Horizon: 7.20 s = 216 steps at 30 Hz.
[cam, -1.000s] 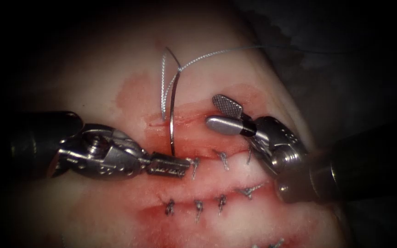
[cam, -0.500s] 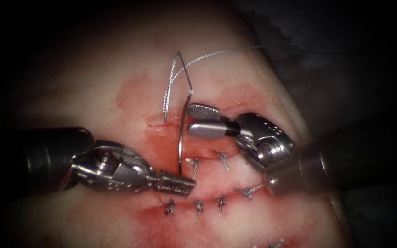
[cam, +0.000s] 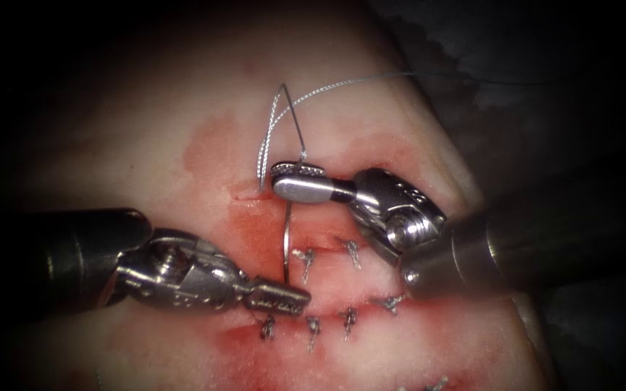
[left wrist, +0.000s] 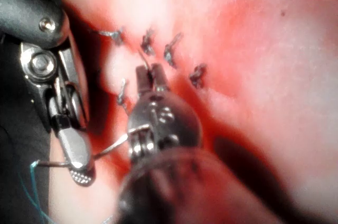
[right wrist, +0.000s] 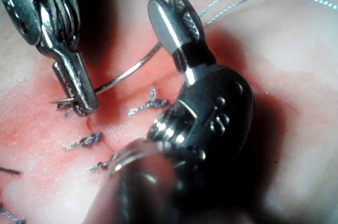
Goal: Wound Closure
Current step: Transfer the needle back to the right gripper, then insert the needle into the bottom half of the tissue using the right gripper
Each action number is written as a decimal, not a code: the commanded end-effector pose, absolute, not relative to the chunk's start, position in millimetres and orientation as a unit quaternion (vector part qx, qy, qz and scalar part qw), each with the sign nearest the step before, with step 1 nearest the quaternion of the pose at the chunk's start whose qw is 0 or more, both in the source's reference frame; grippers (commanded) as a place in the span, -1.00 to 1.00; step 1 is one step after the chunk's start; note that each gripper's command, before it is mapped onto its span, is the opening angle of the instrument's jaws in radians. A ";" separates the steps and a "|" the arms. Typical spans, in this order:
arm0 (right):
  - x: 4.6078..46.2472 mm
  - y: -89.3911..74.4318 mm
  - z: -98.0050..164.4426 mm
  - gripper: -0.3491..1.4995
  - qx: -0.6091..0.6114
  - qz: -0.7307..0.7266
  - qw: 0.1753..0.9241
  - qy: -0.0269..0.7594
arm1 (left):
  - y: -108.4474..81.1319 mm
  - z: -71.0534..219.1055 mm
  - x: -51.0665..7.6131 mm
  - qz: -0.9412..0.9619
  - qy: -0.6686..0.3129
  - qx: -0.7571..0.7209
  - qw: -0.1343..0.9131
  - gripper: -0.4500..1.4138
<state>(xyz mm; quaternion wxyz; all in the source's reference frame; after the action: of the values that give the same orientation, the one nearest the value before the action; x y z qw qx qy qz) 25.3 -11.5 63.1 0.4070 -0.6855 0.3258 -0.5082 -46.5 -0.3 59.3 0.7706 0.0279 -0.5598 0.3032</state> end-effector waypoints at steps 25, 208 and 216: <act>26.1 -3.9 66.4 -1.00 -0.753 -0.638 0.157 -0.050 | 11.0 56.4 -36.1 -0.378 -0.437 0.236 0.782 -1.00; 29.9 -4.1 66.5 -1.00 -0.800 -0.597 0.017 -0.058 | 11.1 70.6 -41.4 -0.299 -0.292 0.452 0.788 -1.00; 29.8 -3.9 66.4 -1.00 -0.796 -0.603 0.016 -0.052 | 11.1 70.6 -41.4 -0.299 -0.292 0.452 0.788 -1.00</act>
<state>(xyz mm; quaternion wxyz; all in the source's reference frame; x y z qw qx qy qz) 29.0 -4.0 66.1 0.0156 -0.7945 -0.0509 -0.6049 -40.8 10.4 70.2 0.7877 0.4530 -0.2908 -0.2996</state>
